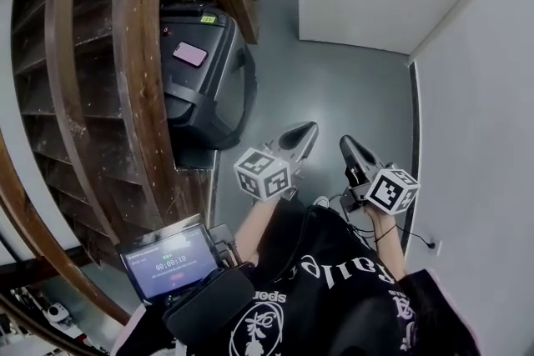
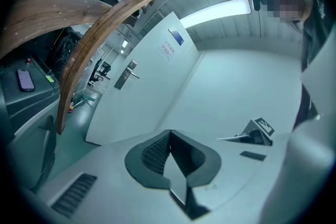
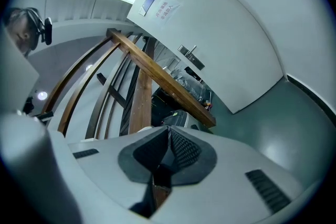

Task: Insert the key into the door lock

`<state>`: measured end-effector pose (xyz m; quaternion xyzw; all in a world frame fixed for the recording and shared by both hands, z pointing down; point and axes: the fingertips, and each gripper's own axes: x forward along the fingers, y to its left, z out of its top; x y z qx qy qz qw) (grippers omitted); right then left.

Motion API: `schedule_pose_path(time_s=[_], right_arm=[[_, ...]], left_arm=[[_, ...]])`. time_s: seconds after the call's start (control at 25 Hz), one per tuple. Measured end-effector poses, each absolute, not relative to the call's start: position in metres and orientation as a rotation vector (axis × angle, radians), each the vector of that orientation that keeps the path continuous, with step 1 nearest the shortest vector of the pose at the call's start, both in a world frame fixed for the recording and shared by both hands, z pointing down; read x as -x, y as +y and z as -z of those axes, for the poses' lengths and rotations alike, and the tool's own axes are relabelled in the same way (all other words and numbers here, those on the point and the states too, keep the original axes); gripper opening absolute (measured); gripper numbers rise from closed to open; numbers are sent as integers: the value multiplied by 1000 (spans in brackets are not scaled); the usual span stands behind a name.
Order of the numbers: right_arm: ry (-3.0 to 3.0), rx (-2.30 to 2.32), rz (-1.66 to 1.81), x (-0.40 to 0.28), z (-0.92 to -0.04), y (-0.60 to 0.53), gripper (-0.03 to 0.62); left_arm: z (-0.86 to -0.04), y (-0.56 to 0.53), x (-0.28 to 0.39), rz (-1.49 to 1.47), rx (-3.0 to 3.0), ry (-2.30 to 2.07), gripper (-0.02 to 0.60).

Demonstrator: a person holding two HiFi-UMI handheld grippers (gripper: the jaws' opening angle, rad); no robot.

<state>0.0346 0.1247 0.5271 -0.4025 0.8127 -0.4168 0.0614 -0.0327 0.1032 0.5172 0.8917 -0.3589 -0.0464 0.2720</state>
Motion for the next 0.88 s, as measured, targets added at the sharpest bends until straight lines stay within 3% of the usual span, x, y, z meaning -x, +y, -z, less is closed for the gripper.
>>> schedule_pose_path(time_s=[0.32,0.88], right_arm=[[2524,1118,1270,-66,-532,191,32],[2588,1034,1235,-78,-527,208,31]], left_arm=[[-526,186,-6,100,-2379,-1033,5],[-518,201,-20,99,-2384,-1093,5]])
